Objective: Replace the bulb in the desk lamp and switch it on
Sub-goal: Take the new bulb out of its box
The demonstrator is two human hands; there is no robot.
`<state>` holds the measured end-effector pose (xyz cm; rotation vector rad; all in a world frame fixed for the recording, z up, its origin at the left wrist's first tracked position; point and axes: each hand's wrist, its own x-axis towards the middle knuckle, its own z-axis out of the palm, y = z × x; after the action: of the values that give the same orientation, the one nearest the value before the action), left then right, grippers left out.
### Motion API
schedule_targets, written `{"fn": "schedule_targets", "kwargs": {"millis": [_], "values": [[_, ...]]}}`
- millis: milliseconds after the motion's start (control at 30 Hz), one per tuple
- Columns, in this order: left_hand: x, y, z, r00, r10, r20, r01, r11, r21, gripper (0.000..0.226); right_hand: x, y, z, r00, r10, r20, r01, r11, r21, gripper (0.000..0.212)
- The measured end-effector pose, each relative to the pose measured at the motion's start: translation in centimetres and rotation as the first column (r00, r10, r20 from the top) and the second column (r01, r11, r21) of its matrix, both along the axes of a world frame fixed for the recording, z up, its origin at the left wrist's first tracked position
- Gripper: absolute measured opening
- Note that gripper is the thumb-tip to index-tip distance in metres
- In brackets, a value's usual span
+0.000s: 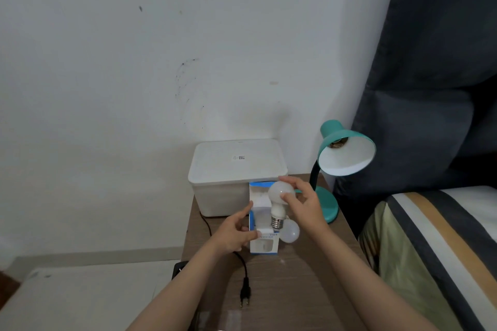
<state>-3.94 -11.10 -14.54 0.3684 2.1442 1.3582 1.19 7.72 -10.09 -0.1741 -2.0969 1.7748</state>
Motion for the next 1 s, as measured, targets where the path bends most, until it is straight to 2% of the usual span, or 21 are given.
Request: {"fn": "schedule_targets", "kwargs": {"millis": [67,133,267,367,533,567,667,767,867,1000], "values": [[0.2,0.1,0.3,1.0,-0.002,-0.001,0.002,1.0,-0.014,0.083,0.2,0.0,0.0,1.0,0.029,0.003,-0.028,0.996,-0.089,0.033],[0.4,0.2,0.5,1.0,-0.006,-0.007,0.006,1.0,-0.025,0.083,0.4,0.1,0.2,0.998,0.054,0.014,-0.052,0.993,-0.107,0.033],[0.6,0.3,0.9,1.0,-0.004,-0.021,0.003,0.999,-0.045,0.082,0.9,0.0,0.6,0.996,0.049,0.078,-0.037,0.988,-0.152,0.018],[0.7,0.4,1.0,1.0,0.003,-0.021,-0.005,0.999,-0.054,0.082,1.0,0.0,0.0,0.986,-0.017,0.163,0.031,0.996,-0.083,0.034],[1.3,0.5,1.5,0.997,-0.022,-0.069,0.02,0.999,-0.025,0.083,0.6,0.2,0.1,0.974,-0.129,0.185,0.109,0.987,0.115,0.014],[1.4,0.4,1.4,0.996,-0.015,-0.086,0.014,1.0,-0.009,0.084,0.4,0.3,0.0,0.973,-0.137,0.185,0.112,0.984,0.137,0.021],[1.6,0.3,0.8,0.995,0.035,-0.096,-0.033,0.999,0.024,0.09,0.3,0.4,0.2,0.971,-0.105,0.215,0.076,0.988,0.135,0.041],[1.9,0.2,0.5,0.991,0.084,-0.108,-0.084,0.996,0.002,0.093,0.4,0.3,0.1,0.972,-0.043,0.232,0.0,0.983,0.183,0.047],[2.2,0.3,0.4,0.987,0.087,-0.135,-0.087,0.996,0.003,0.09,0.7,0.4,-0.4,0.969,0.005,0.245,-0.06,0.975,0.215,0.045],[2.6,0.5,-0.2,0.965,0.118,-0.233,-0.119,0.993,0.009,0.082,1.3,0.3,-1.0,0.961,0.001,0.278,-0.084,0.954,0.287,0.029]]}}
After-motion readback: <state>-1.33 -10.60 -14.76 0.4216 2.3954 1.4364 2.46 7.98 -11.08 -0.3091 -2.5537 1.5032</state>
